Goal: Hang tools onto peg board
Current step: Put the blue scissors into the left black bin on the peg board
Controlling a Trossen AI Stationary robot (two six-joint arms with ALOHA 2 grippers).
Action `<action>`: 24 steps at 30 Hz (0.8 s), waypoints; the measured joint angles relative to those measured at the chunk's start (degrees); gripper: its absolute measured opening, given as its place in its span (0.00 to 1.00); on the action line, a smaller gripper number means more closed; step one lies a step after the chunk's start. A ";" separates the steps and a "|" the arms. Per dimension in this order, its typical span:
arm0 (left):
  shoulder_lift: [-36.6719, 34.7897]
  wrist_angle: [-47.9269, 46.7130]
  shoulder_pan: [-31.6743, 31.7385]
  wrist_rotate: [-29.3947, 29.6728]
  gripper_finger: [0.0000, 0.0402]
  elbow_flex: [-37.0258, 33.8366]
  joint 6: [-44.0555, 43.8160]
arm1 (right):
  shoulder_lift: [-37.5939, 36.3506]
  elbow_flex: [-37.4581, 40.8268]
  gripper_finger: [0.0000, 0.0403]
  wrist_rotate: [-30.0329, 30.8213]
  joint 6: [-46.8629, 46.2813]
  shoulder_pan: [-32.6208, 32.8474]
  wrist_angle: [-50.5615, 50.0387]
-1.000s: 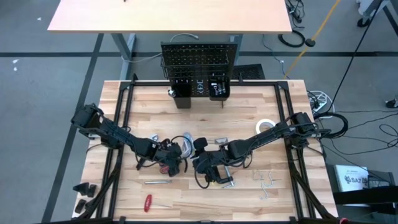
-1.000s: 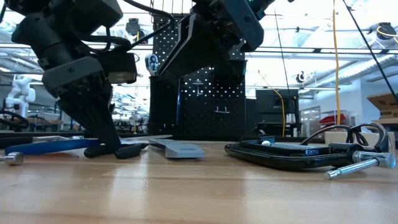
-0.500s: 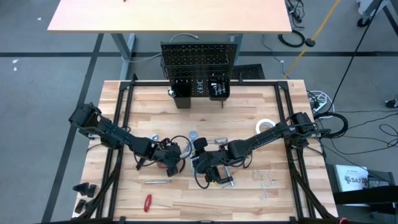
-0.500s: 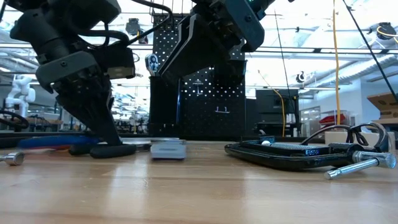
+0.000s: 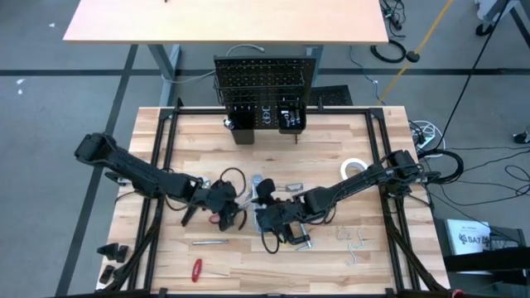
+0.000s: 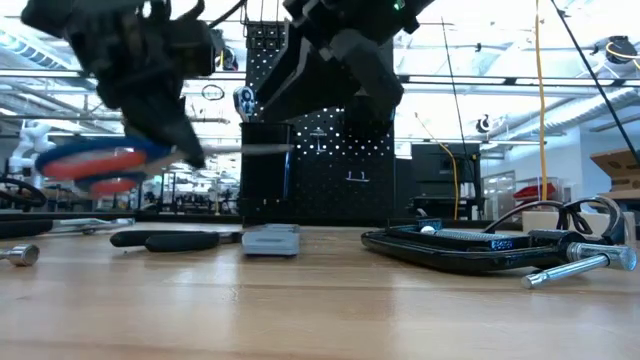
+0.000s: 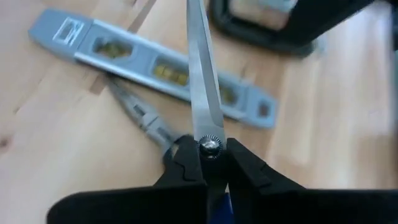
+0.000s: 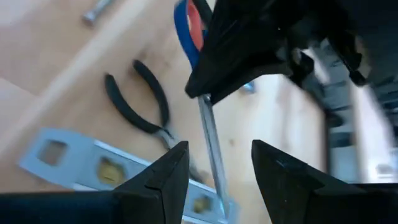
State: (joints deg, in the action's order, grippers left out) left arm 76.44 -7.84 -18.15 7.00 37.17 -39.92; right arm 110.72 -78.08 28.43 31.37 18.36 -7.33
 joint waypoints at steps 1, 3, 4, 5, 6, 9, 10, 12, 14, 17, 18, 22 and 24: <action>-0.79 0.33 0.28 -0.55 0.05 0.00 -0.21 | 0.00 0.00 0.41 1.39 1.79 0.20 -0.08; -2.09 0.38 0.74 -1.03 0.05 0.00 -0.79 | 0.00 0.00 0.41 2.50 4.19 0.57 -0.11; -2.62 0.34 1.05 -1.07 0.05 0.00 -1.56 | 0.00 0.00 0.41 2.86 4.80 0.71 0.23; -3.03 0.28 1.41 -1.10 0.05 0.00 -1.74 | 0.00 0.00 0.41 3.44 5.09 0.88 0.82; -3.27 0.39 1.75 -1.17 0.05 0.00 -1.79 | 0.00 0.00 0.41 4.37 5.19 0.93 1.47; -3.25 0.81 2.50 -2.05 0.05 0.02 -3.00 | 0.00 0.00 0.41 6.29 5.40 0.87 2.49; -3.02 1.47 2.56 -2.49 0.05 0.02 -3.13 | 0.00 0.00 0.41 6.31 5.40 0.87 2.42; -2.88 3.04 2.71 -3.41 0.05 0.02 -3.17 | 0.00 0.00 0.41 6.31 5.42 0.65 2.04; -2.88 4.38 2.73 -3.99 0.05 0.02 -3.19 | 0.12 0.00 0.41 6.32 5.50 0.39 1.92; -2.88 5.48 2.71 -4.56 0.05 0.02 -3.19 | 0.42 0.00 0.41 6.28 5.88 0.12 1.54; -2.88 6.13 2.74 -5.05 0.05 0.02 -3.19 | 0.44 0.00 0.41 6.25 5.95 0.05 1.57; -2.90 6.45 2.73 -5.51 0.07 0.04 -3.19 | 0.83 -0.02 0.41 6.42 6.01 -0.05 1.62; -2.90 6.73 2.73 -5.52 0.07 0.04 -3.17 | 0.83 -0.02 0.41 6.42 6.37 -0.14 1.72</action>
State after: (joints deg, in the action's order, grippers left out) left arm 73.54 -1.11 -15.42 1.48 37.21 -43.09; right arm 111.55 -78.11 34.84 37.75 18.21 -5.61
